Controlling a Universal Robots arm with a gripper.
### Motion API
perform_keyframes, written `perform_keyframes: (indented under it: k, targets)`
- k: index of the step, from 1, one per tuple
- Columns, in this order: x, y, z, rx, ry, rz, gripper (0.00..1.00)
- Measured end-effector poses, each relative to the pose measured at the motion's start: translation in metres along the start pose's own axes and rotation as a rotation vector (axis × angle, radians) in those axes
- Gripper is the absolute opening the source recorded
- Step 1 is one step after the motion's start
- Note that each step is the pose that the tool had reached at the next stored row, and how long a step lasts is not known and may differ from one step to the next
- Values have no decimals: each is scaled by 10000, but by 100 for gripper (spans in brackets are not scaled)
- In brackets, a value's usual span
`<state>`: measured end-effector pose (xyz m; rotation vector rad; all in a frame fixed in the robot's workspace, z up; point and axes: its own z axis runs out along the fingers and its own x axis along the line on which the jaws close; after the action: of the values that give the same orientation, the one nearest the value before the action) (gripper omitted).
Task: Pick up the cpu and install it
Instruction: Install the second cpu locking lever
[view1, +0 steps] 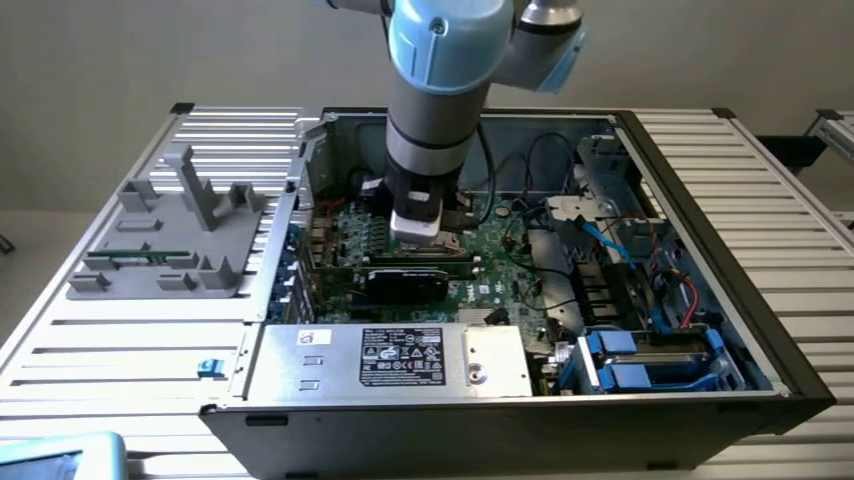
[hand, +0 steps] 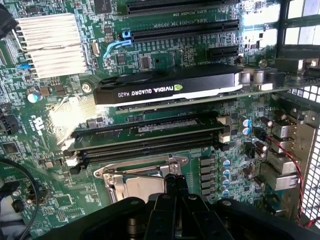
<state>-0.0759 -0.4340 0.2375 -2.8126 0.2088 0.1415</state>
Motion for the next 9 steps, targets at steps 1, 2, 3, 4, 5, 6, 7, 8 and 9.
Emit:
perform_keyframes:
  k: [1, 2, 3, 4, 5, 6, 7, 8, 9]
  targets:
    - [0, 2, 5, 4, 0, 1, 12]
    - [0, 6, 7, 18, -6, 3, 12]
    - [0, 11, 8, 61, -14, 3, 12]
    - [1, 15, 10, 116, -20, 8, 12]
    - [2, 24, 8, 185, -27, 16, 12]
    - [3, 32, 7, 245, -31, 26, 12]
    - [4, 42, 5, 295, -35, 38, 12]
    - [6, 54, 3, 325, -38, 51, 12]
    - [7, 66, 2, 356, -38, 65, 12]
